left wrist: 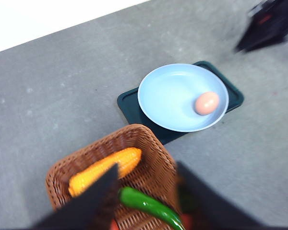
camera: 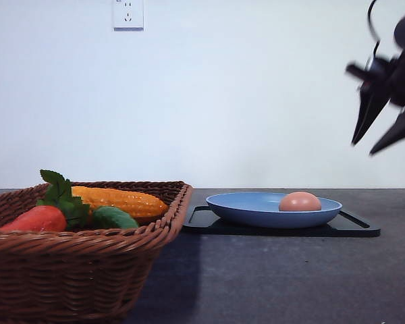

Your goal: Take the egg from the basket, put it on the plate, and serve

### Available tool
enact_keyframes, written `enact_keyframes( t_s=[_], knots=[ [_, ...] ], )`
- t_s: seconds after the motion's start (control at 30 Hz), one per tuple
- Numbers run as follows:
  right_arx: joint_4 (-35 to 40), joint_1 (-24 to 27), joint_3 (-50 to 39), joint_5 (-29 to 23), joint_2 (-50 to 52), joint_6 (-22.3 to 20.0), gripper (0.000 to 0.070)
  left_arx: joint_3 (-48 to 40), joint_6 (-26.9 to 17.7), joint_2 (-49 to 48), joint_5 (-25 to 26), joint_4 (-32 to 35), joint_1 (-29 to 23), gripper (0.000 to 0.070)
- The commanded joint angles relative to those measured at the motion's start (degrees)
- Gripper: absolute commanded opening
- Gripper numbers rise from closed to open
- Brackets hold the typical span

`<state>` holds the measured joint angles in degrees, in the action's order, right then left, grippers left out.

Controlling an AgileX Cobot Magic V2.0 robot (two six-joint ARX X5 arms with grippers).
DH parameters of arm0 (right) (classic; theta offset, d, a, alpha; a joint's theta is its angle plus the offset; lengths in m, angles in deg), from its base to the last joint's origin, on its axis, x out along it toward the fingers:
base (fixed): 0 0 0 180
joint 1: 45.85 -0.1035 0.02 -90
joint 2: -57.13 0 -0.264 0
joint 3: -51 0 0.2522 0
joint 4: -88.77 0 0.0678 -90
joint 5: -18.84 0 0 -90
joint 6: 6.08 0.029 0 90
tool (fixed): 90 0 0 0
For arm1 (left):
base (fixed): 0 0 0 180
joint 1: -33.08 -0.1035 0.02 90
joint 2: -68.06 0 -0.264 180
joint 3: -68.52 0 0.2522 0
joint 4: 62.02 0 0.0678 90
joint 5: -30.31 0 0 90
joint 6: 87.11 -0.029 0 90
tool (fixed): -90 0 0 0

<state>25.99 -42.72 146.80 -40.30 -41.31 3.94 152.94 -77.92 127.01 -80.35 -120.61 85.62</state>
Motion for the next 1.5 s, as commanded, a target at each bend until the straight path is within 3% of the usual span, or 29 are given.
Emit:
enact_keyframes(
  t_s=[0.0, 0.03, 0.17, 0.47, 0.6, 0.73, 1.03, 1.17, 1.33, 1.47],
  knots=[
    [-2.0, -0.7, 1.1, -0.6, 1.8, -4.7, 0.0104, 1.1, -2.9, 1.8, 0.0, 1.2, -0.2, 0.0032],
    [-3.1, -1.2, 0.8, -1.5, 3.6, -5.8, 0.0082, 1.1, -3.6, 2.7, 0.0, 1.6, -0.8, 0.0000],
    [-3.5, -5.7, -1.8, -7.0, 10.3, -7.4, 0.0003, 1.1, -7.0, 5.7, 0.0, 2.1, -3.7, 0.0000],
    [-1.6, -20.6, -12.5, -19.0, 27.9, -7.3, 0.0000, 1.0, -9.2, 7.4, 0.3, -3.9, -14.5, 0.0000],
    [2.0, -25.8, -16.4, -26.3, 36.8, -7.2, 0.0000, 0.3, -8.8, 5.6, 5.2, -4.0, -20.3, 0.0000],
    [8.2, -29.4, -21.2, -31.4, 44.6, -6.5, 0.0000, -2.9, -7.9, 1.9, 10.8, 0.5, -24.1, 0.0000],
    [24.4, -32.0, -39.3, -36.6, 55.8, -4.4, 0.0000, -21.5, -1.8, -11.4, 11.7, 17.8, -24.3, 0.0000],
    [35.0, -32.7, -49.2, -36.5, 58.0, -4.1, 0.0000, -29.5, 1.4, -15.7, 11.7, 20.8, -24.0, 0.0000],
    [46.4, -33.0, -58.4, -36.8, 58.0, 0.2, 0.0000, -35.4, 5.5, -18.7, 11.8, 23.8, -23.9, 0.0000],
    [48.4, -33.0, -60.1, -37.0, 57.4, 2.7, 0.0000, -35.4, 6.9, -18.5, 12.0, 23.5, -23.7, 0.0000]
  ],
)
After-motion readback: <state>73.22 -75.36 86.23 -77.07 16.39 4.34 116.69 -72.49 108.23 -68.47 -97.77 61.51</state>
